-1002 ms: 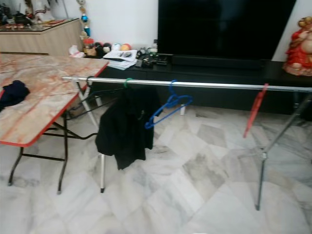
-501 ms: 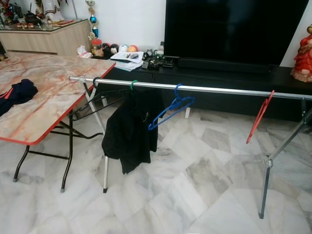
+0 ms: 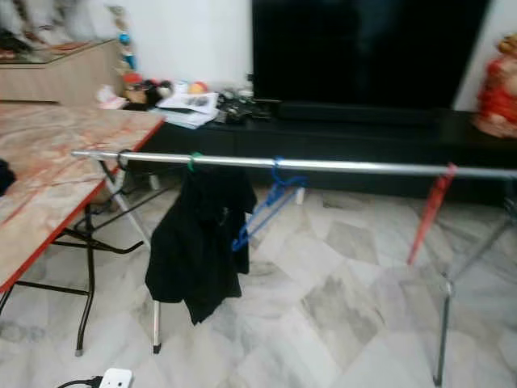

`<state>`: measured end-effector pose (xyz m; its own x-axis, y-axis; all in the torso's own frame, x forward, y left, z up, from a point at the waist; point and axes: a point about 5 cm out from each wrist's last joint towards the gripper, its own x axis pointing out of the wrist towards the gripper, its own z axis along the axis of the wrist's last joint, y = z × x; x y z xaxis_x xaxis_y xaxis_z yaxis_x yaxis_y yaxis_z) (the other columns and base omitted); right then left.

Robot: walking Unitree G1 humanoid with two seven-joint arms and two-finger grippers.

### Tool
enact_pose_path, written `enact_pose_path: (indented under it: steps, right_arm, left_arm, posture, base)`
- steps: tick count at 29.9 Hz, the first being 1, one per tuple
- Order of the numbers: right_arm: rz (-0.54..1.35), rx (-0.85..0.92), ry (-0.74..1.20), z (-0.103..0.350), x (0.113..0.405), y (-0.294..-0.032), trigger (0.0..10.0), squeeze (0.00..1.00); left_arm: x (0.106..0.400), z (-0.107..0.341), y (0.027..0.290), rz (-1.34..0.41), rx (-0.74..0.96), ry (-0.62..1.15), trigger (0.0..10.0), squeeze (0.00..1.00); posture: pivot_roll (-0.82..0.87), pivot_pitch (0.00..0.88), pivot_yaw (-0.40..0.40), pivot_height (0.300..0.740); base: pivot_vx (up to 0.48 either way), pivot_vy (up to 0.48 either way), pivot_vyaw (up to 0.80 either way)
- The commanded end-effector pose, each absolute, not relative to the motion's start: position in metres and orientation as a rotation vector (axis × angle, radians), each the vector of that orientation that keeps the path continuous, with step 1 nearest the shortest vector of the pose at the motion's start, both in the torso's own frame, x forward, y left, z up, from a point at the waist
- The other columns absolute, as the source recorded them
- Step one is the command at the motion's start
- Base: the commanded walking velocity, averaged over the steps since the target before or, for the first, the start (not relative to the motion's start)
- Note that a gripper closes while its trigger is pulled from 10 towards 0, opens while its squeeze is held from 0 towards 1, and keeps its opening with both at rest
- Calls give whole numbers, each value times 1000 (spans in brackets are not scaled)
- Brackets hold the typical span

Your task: Hang hanger

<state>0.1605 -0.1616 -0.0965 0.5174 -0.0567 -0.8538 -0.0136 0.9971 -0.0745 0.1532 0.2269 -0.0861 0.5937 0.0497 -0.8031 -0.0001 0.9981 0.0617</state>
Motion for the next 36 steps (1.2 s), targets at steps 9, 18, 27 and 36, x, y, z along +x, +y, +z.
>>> enact_pose_path:
  steps: [9, 18, 27, 36]
  right_arm:
    - [-21, -68, 1045, -99, 154, -160, 10000, 0]
    - [-16, -72, 1049, -99, 155, -160, 10000, 0]
    - [-14, -72, 1051, -99, 155, -159, 10000, 0]
    - [-12, -71, 1052, -99, 155, -159, 10000, 0]
  left_arm:
    - [142, -92, 225, 41, 40, 981, 10000, 0]
    - [141, -92, 226, 29, 51, 988, 10000, 0]
    - [141, -93, 226, 15, 89, 1002, 10000, 0]
    - [140, -93, 225, 19, 66, 1001, 10000, 0]
  posture:
    - [172, 0, -1, 740]
    - [168, 0, 1, 740]
    - [169, 0, 3, 740]
    - [171, 0, 3, 740]
  base:
    - [0, 0, -497]
    - [0, 0, -781]
    - [0, -213, -781]
    - [0, 0, -781]
